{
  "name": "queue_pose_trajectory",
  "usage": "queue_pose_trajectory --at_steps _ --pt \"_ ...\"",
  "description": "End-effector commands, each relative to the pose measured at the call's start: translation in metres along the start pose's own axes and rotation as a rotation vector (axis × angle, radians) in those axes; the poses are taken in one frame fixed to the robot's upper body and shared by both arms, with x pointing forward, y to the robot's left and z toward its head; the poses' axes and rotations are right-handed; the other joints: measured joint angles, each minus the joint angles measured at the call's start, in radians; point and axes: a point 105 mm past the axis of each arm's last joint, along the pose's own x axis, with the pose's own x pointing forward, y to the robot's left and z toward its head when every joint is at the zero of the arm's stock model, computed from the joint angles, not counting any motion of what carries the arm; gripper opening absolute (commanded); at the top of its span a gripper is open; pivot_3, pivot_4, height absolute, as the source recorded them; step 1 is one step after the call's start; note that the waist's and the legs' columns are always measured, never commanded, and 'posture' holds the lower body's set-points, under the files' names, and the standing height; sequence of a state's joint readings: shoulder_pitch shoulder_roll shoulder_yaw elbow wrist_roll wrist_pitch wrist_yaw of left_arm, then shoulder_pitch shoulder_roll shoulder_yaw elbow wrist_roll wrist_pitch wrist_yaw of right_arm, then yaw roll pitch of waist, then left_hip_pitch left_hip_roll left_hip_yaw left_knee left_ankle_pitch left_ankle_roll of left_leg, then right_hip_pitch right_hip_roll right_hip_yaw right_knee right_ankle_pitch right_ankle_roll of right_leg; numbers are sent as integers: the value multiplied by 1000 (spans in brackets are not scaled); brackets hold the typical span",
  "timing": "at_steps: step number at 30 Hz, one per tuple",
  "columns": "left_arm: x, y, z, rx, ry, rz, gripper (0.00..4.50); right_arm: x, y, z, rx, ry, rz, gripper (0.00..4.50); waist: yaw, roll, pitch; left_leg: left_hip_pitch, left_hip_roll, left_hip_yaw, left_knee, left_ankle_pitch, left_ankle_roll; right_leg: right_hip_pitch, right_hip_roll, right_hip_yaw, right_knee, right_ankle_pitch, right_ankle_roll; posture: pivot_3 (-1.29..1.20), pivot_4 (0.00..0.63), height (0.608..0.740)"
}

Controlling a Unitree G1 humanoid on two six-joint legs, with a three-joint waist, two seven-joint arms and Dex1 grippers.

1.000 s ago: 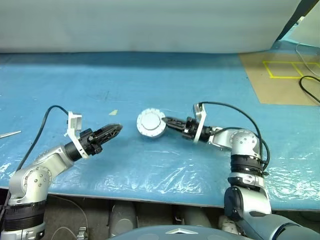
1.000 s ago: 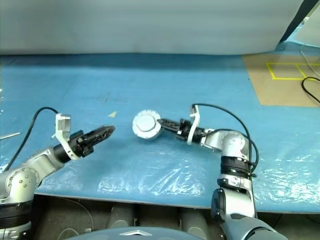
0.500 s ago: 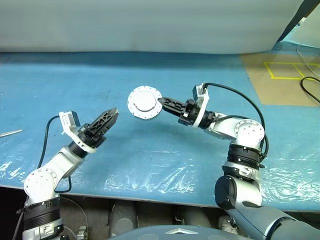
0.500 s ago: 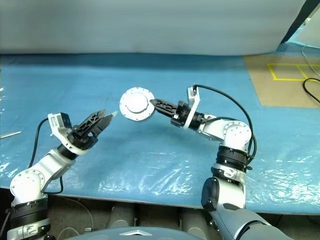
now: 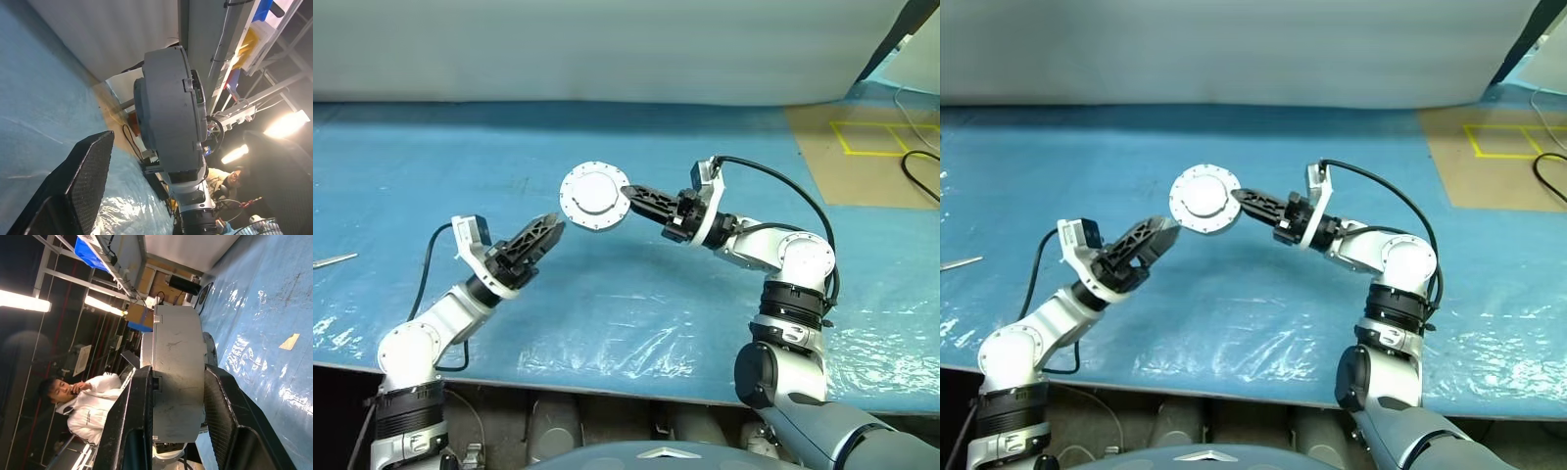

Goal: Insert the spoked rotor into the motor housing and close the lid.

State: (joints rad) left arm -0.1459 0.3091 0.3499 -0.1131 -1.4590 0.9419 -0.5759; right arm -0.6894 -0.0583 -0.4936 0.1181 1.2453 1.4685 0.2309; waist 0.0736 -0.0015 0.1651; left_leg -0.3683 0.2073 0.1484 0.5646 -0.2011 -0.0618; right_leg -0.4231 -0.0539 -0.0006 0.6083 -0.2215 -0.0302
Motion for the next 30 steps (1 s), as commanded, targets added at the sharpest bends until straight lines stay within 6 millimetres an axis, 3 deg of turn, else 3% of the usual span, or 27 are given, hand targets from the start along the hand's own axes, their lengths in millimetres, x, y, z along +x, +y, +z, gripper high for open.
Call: queue_pose_trajectory --at_steps 1,10,19,26,30 --pt "8 -2 2 18 -1 -33 4475 3 25 5 -56 -11 107 1082 0 0 0 0 0 0 0 0 0 0 0 0 0 0 0 0 150 740" --pt "29 7 -7 0 47 -82 4475 4 24 3 -51 0 97 1082 5 0 0 0 -1 0 1 0 0 0 -1 1 0 0 1 0 150 740" --pt "55 3 0 -2 6 -163 4475 4 23 2 -54 3 86 1082 10 0 0 -1 -1 0 3 0 0 0 -1 1 2 1 1 0 150 740" --pt "53 15 -6 -12 18 -109 4475 3 22 2 -53 -2 78 1082 12 0 0 -1 -1 0 4 0 0 0 -1 1 2 1 1 0 150 740" --pt "55 17 -6 -4 14 -99 3592 3 22 2 -52 -4 77 1082 15 0 0 -1 -1 0 4 0 0 0 -1 1 3 1 1 0 150 740"
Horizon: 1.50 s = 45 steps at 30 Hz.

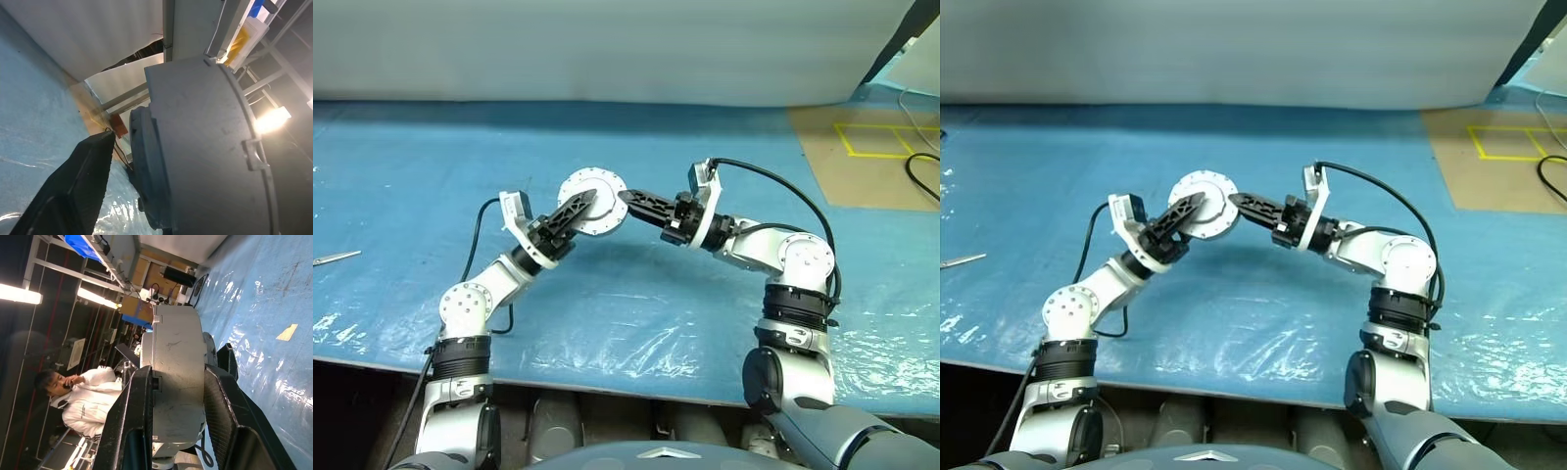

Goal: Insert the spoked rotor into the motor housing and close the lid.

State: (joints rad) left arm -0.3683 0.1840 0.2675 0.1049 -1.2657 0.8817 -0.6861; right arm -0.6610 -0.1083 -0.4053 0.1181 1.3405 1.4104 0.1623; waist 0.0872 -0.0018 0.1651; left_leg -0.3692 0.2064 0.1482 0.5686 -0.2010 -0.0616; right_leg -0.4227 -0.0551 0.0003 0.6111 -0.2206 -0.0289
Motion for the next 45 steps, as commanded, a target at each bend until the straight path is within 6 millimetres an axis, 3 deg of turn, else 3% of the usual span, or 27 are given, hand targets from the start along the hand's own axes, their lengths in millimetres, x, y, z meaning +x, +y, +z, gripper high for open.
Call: queue_pose_trajectory --at_steps 1,2,7,9,13,21,27,35,38,41,45 --pt "5 -1 1 39 0 8 3246 2 24 5 -41 -23 115 1082 4 0 0 0 0 0 0 0 0 0 0 0 0 0 0 0 150 740" --pt "7 1 1 48 0 24 2938 2 24 5 -39 -22 115 1082 6 0 0 0 0 0 0 0 0 0 0 0 0 0 0 0 150 740" --pt "7 -13 -2 19 -6 -63 2630 4 24 4 -35 -19 116 1082 7 0 0 -1 0 0 1 0 0 0 0 0 1 0 0 0 150 740" --pt "7 -8 -3 45 -2 -16 2629 4 23 4 -31 -17 116 1082 7 0 0 0 0 0 1 0 0 0 0 0 1 0 0 0 150 740" --pt "1 -19 -2 21 -9 -75 2626 4 22 3 -26 -10 111 1082 8 0 0 -1 0 0 2 0 0 0 0 0 1 0 0 0 150 740" --pt "4 -1 0 54 -6 11 2615 6 21 -1 -127 6 50 1082 9 0 0 -1 0 0 3 0 0 0 -1 0 2 0 0 0 150 740" --pt "15 -2 6 68 -28 13 2615 6 15 0 -55 -4 57 3035 8 0 0 -1 0 0 4 0 0 0 -1 0 3 0 1 0 150 740" --pt "13 -1 31 112 -113 32 2615 6 11 2 -34 -5 43 3035 8 0 0 -1 0 -1 4 0 0 0 -1 0 3 0 1 0 150 740" --pt "9 -8 50 143 -190 33 2615 6 8 2 -27 -10 28 3035 5 0 0 -1 0 -1 4 0 0 0 -1 0 4 0 0 0 150 740" --pt "6 -18 56 145 -215 3 2464 7 7 3 -11 -17 29 3074 7 0 0 0 0 -1 4 0 0 0 0 0 4 0 0 0 150 740" --pt "0 -12 70 236 -263 107 2464 8 7 2 -9 -11 32 3074 11 -2 1 -2 -1 -1 4 0 0 0 -1 0 3 0 0 0 150 740"
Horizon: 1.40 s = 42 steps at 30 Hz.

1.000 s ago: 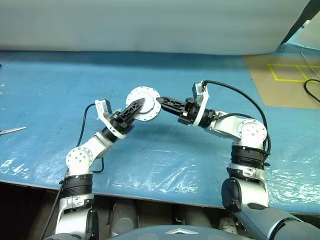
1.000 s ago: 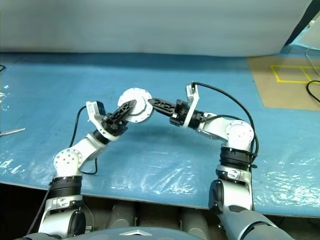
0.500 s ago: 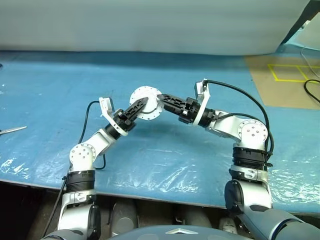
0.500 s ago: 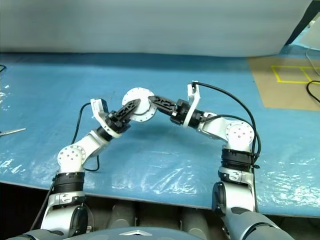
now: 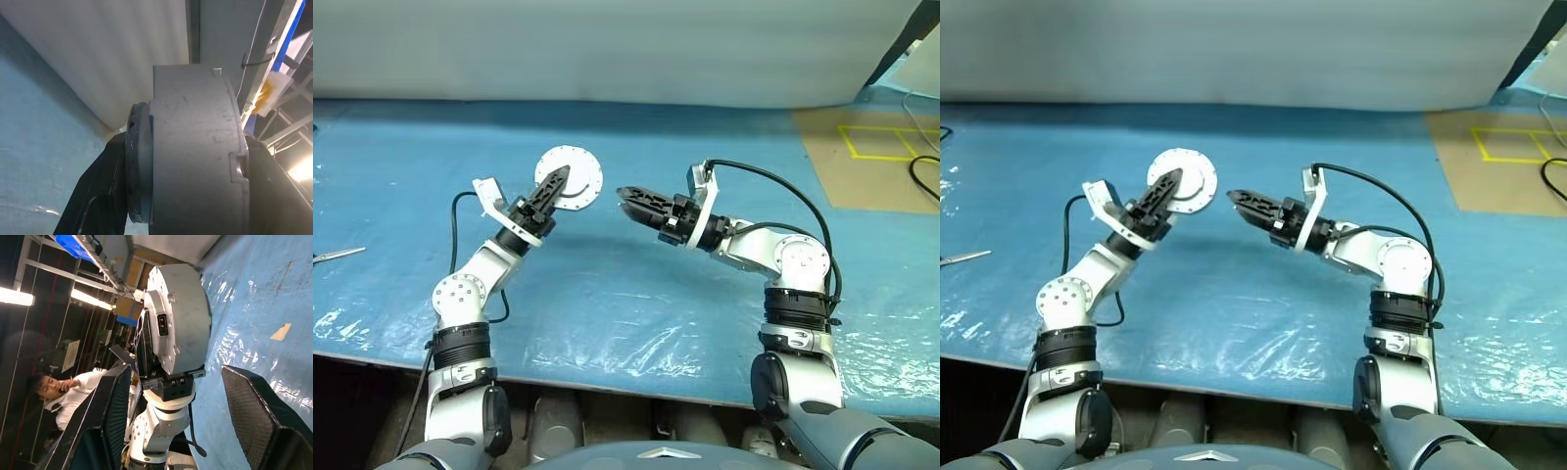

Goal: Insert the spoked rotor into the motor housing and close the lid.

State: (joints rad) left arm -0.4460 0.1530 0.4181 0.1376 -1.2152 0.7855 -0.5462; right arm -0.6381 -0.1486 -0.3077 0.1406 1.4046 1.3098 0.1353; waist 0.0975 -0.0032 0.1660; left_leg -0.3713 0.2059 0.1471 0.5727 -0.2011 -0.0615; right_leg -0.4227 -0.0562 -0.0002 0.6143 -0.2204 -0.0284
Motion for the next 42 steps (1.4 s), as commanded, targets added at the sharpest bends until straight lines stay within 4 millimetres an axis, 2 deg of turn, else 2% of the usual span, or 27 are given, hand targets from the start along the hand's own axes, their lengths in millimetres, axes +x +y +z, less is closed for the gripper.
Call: queue_pose_trajectory --at_steps 1,5,7,10,13,17,19,23,28,29,31,33,35,39,42 --pt "2 -14 32 145 -106 7 2464 4 13 4 -20 0 55 3074 0 0 0 0 0 0 0 0 0 0 0 0 0 0 0 0 150 740" --pt "-17 3 60 258 -174 142 2464 3 10 5 -39 -5 30 3074 -7 -1 1 1 1 0 0 0 0 0 1 0 0 0 0 0 150 740" --pt "-32 15 74 338 -197 246 2464 -1 -1 11 -111 -30 -67 3074 -6 -1 1 1 1 0 0 0 0 0 1 0 0 0 0 0 150 740" --pt "-49 27 91 435 -203 363 2464 -16 -24 24 -233 -89 -227 3074 -2 -2 1 0 0 0 0 0 0 0 1 -1 0 0 0 0 150 740" --pt "-63 34 107 498 -210 441 2464 -38 -31 41 -343 -161 -306 3074 3 -4 2 -2 1 -1 0 0 0 0 0 -2 -1 0 1 0 150 740" --pt "-75 45 116 517 -198 511 2464 -58 -38 53 -368 -213 -349 3074 2 -7 3 -3 1 -1 2 0 0 0 0 -2 -2 1 2 0 150 740" --pt "-80 55 118 504 -190 549 2464 -62 -39 54 -370 -221 -354 3074 1 -7 3 -3 1 -1 3 0 0 0 0 -2 -2 1 2 0 150 740" --pt "-77 73 111 465 -162 593 2464 -53 -38 46 -366 -208 -332 3074 -1 -8 3 -2 1 -1 3 0 0 0 0 -1 0 1 2 0 150 740" --pt "-73 96 102 505 -112 668 2464 -44 -42 33 -356 -177 -331 3074 1 -8 4 -1 0 -1 4 0 0 0 -1 -1 2 1 1 0 150 740" --pt "-70 96 100 501 -103 657 3172 -43 -42 31 -354 -170 -329 3074 0 -8 3 -1 0 -1 4 0 0 0 -1 -1 2 1 1 0 150 740" --pt "-68 97 100 499 -97 662 3654 -42 -41 27 -354 -161 -327 3074 0 -8 3 -1 0 -1 5 0 0 1 -1 0 2 1 1 0 150 740" --pt "-76 103 104 500 -91 719 4316 -42 -40 24 -355 -150 -320 3074 -1 -8 3 -1 0 -1 4 0 0 1 -1 -1 2 1 1 0 150 740" --pt "-88 105 113 511 -108 772 4316 -43 -40 22 -357 -143 -319 3074 -1 -9 3 -1 0 -1 4 0 0 1 -1 -1 2 1 1 0 150 740" --pt "-130 109 144 562 -189 938 4316 -43 -41 21 -352 -144 -318 3074 -14 -9 3 2 0 -1 4 0 0 1 -1 0 3 1 1 0 150 740" --pt "-151 108 161 596 -231 1015 4316 -40 -43 17 -351 -131 -319 3074 -23 -9 3 3 0 -1 4 0 0 1 -1 0 4 0 0 0 150 740"
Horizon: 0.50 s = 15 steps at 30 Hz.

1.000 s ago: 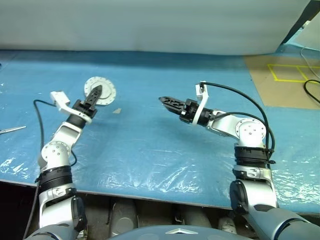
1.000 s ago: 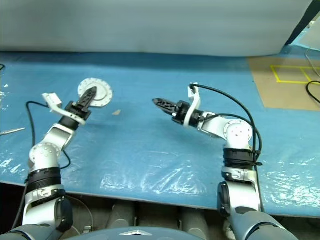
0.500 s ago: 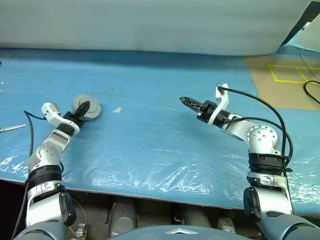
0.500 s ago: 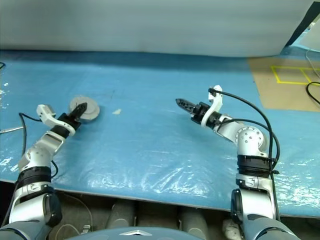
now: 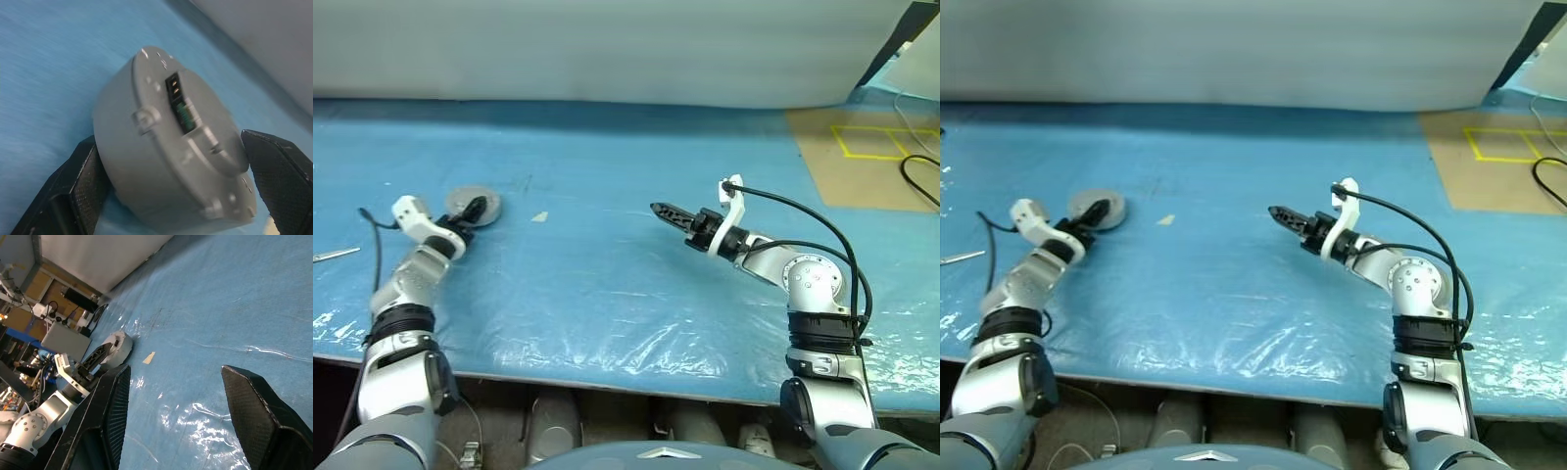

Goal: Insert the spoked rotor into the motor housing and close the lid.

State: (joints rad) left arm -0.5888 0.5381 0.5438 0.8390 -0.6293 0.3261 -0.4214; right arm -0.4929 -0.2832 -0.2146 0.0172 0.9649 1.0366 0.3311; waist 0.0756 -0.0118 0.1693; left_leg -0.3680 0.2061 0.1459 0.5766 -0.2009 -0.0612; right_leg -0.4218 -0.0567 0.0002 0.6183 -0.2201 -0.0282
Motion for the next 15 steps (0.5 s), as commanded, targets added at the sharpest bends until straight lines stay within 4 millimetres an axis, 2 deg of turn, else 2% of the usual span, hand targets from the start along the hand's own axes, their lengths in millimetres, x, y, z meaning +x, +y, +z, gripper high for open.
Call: queue_pose_trajectory --at_steps 1,7,10,12,14,15 --pt "-13 33 25 40 -75 135 4316 2 11 1 -33 -3 40 3074 -1 0 0 0 0 0 0 0 0 0 0 0 0 0 0 0 150 740" --pt "-34 74 36 98 -87 308 4316 9 10 -4 -41 15 40 3074 3 0 0 0 0 0 0 0 0 1 -1 -1 -1 0 0 0 150 740" --pt "-42 86 42 125 -100 362 4316 10 10 -4 -43 15 44 3074 0 0 0 0 0 0 0 0 0 1 -1 -1 -1 0 0 0 150 740" --pt "-41 76 49 128 -126 275 4316 10 13 -2 -45 8 60 3074 -2 0 0 0 0 0 -1 0 0 1 -1 -1 -1 0 0 0 150 740" --pt "-36 43 58 127 -154 57 4316 7 22 2 -77 3 98 3074 -2 0 0 0 0 0 -1 0 0 1 -1 -1 -1 0 0 0 150 740" --pt "-37 16 61 141 -149 -105 4316 4 24 4 -118 6 106 3074 -1 -1 0 0 0 0 -1 0 0 1 -1 -1 -1 0 -1 0 150 740"
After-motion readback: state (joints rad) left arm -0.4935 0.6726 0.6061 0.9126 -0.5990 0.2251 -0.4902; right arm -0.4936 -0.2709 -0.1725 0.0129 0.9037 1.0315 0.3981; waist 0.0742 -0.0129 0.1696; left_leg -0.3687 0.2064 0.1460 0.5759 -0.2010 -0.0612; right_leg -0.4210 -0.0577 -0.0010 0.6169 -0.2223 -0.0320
